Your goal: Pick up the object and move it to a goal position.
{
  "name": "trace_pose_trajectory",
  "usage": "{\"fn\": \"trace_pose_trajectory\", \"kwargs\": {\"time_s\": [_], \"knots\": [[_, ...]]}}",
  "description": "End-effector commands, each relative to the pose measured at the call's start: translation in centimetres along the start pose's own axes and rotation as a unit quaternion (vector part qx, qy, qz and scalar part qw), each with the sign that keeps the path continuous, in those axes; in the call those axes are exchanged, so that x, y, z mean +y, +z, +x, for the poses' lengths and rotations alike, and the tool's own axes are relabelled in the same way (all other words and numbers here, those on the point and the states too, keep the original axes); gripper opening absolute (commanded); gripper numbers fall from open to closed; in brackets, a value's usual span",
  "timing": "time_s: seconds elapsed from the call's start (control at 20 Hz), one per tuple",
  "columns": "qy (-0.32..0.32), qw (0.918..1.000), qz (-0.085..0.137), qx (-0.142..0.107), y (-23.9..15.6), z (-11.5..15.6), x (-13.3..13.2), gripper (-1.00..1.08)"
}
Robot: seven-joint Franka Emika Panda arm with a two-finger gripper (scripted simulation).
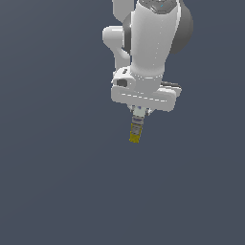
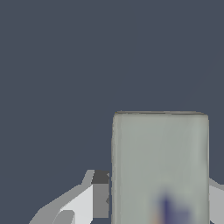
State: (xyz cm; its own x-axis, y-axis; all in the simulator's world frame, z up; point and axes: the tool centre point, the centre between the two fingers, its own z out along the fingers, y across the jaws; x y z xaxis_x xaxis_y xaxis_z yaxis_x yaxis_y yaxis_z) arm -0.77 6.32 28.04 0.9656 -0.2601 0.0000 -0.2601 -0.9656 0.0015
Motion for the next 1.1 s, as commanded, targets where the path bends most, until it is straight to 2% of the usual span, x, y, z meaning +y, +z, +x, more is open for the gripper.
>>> {"fn": "trace_pose_trajectory", "kwargs": {"time_s": [0.0, 0.65, 1.05], "knots": [[0.0, 1.0, 0.0, 0.0, -2.8, -1.2, -0.9, -1.0], [0.0, 1.0, 0.0, 0.0, -17.0, -6.7, -5.7, -1.0], [0.0, 1.0, 0.0, 0.0, -23.1, -8.7, -7.8, -1.0]]}}
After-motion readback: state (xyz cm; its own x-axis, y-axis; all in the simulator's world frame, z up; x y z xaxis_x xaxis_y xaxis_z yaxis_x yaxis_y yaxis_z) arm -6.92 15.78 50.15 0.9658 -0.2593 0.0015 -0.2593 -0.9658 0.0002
